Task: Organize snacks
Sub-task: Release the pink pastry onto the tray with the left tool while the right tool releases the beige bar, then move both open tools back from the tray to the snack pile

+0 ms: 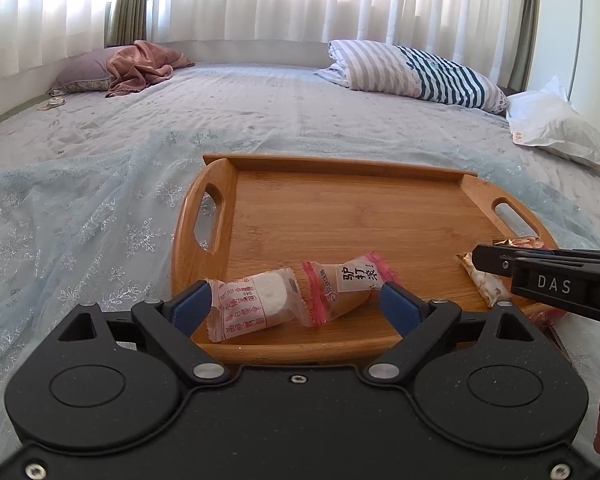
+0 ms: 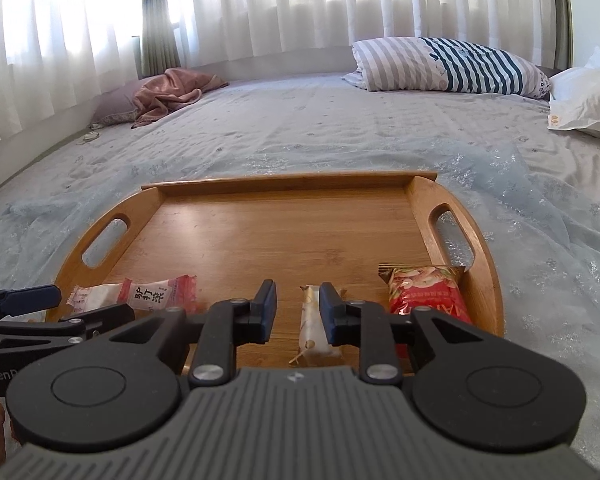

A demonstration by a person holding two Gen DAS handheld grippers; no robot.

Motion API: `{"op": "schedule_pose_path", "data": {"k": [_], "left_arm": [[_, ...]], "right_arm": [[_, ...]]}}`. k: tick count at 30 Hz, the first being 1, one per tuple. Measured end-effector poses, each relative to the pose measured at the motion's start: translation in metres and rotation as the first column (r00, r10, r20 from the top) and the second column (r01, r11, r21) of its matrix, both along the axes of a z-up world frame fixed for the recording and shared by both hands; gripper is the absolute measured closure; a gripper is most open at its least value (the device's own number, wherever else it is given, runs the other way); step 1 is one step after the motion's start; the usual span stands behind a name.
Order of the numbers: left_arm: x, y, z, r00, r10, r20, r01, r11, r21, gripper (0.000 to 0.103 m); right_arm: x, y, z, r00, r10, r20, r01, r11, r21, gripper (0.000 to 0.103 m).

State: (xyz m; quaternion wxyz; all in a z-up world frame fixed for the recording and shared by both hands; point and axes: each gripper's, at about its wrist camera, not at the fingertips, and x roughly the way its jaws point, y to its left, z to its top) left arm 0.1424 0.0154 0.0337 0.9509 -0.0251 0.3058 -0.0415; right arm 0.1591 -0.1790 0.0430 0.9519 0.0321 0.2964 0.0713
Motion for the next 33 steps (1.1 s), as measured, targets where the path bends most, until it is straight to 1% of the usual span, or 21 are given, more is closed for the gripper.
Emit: {"op": "schedule_pose_path", "data": {"k": [1,2,6,9,11,12,15,17,20,23,27,29,33], "left_arm": [[-0.001,0.0,0.0,1.0,-0.001,0.0,0.001,1.0,0.0,0.011],[-0.002,0.0,0.001,1.0,-0.003,0.0,0.003,1.0,0.002,0.009],[-0.007,-0.003,0.002,1.0,-0.012,-0.002,0.012,1.0,0.005,0.004],[-0.011,-0.001,0.003,1.0,-0.014,-0.012,0.014,1.0,-0.024,0.001],[-0.014,0.001,0.003,1.0,-0.013,-0.017,0.012,0.999,-0.042,0.001],[-0.016,0.001,0.003,1.0,-0.01,-0.017,0.009,0.999,-0.043,0.001],[-0.025,-0.001,0.005,1.0,-0.001,-0.01,0.001,1.0,-0.01,0.0],[-0.031,-0.002,0.006,1.0,-0.005,-0.01,0.005,1.0,0.006,0.0],[-0.038,-0.002,0.005,1.0,-0.011,-0.02,0.011,1.0,-0.003,0.0],[-0.045,0.001,0.004,0.999,0.008,-0.033,-0.008,1.0,-0.013,0.0],[-0.057,0.002,0.003,1.0,0.017,-0.024,-0.017,1.0,0.016,0.0],[-0.063,0.002,0.004,1.0,0.018,-0.018,-0.017,0.999,0.031,0.0],[-0.07,0.006,0.004,1.0,0.017,-0.026,-0.016,1.0,0.02,0.0]], "right_arm": [[-0.002,-0.001,0.001,1.0,-0.003,0.001,0.003,1.0,-0.002,0.055],[-0.004,-0.001,0.001,1.0,-0.004,0.001,0.004,1.0,-0.003,0.053],[-0.013,-0.003,0.003,1.0,-0.015,0.004,0.015,1.0,-0.01,0.036],[-0.02,-0.004,0.004,1.0,-0.023,0.006,0.023,1.0,-0.021,0.033],[-0.024,-0.005,0.005,1.0,-0.023,0.008,0.023,1.0,-0.018,0.028],[-0.027,-0.006,0.006,1.0,-0.022,0.012,0.022,1.0,-0.016,0.024],[-0.036,-0.006,0.008,0.999,-0.024,0.022,0.025,0.999,-0.023,0.018],[-0.042,-0.008,0.009,0.999,-0.027,0.027,0.028,0.999,-0.03,0.016],[-0.05,-0.012,0.01,0.999,-0.039,0.028,0.04,0.999,-0.029,0.015],[-0.06,-0.016,0.011,0.998,-0.05,0.028,0.051,0.998,-0.035,0.013],[-0.071,-0.021,0.01,0.998,-0.062,0.024,0.063,0.997,-0.052,0.008],[-0.076,-0.024,0.008,0.998,-0.065,0.014,0.066,0.996,-0.054,0.007],[-0.086,-0.028,0.005,0.997,-0.075,-0.001,0.075,0.996,-0.052,0.006]]}}
